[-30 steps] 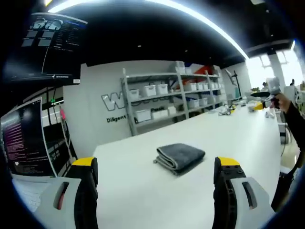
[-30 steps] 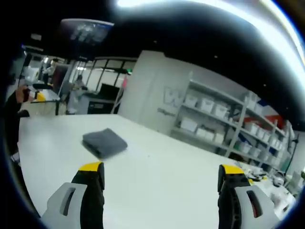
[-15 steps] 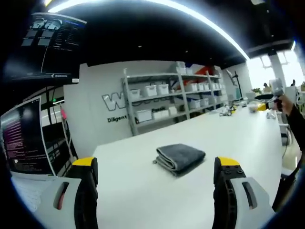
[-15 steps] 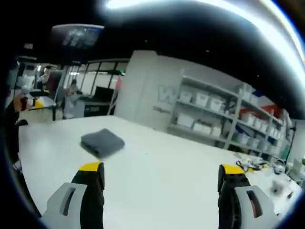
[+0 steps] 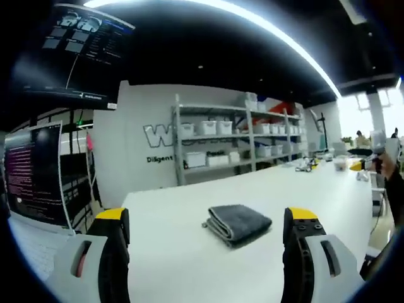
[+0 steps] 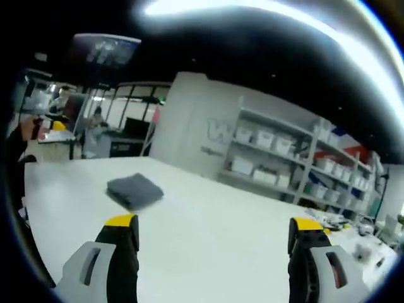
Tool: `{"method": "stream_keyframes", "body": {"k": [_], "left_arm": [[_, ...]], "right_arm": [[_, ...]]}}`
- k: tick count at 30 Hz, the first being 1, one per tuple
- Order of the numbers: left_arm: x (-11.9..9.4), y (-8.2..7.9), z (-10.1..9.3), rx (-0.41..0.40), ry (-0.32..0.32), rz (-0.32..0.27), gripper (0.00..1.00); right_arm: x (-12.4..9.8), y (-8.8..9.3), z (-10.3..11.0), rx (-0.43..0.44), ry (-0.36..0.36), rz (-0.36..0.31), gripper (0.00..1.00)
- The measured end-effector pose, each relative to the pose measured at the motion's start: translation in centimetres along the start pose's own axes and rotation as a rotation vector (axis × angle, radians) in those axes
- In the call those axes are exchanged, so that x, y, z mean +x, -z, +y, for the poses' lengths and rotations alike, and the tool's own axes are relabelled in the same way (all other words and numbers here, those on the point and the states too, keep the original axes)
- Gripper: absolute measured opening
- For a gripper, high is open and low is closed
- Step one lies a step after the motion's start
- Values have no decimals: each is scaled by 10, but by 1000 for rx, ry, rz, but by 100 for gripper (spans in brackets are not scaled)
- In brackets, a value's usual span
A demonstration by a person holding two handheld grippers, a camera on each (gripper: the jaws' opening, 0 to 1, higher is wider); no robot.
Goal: Open the folded towel by lifting each exposed corner and separating the folded layers until the towel lies flat within the target outline without major curled edges
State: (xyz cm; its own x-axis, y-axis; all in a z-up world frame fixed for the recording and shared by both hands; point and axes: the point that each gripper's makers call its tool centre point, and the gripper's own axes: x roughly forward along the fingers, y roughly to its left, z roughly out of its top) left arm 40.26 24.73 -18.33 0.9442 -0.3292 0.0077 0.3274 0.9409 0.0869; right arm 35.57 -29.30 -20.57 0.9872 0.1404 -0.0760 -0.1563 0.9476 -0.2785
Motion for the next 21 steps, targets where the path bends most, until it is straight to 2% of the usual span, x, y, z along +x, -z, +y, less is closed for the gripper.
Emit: {"method": "stream_keyframes", "body": {"k": [2,6,9,14,21], "left_arm": [[-1,0,-4,2,12,7,100],[-5,-3,-11,15,37,-4,100],[-9,-3,-6,-3,28,-8,100],[-17,-5,-7,-32,41,-18,100],[-28,-5,8,-21,4,-17,100]], "right_arm": [[-2,5,-2,13,9,26,98],[-5,-2,-6,21,27,9,97],[-6,-6,-2,12,25,-6,95],[-5,-5,19,-10,-48,5,99],[-6,-6,9,26,-17,7,100]]}}
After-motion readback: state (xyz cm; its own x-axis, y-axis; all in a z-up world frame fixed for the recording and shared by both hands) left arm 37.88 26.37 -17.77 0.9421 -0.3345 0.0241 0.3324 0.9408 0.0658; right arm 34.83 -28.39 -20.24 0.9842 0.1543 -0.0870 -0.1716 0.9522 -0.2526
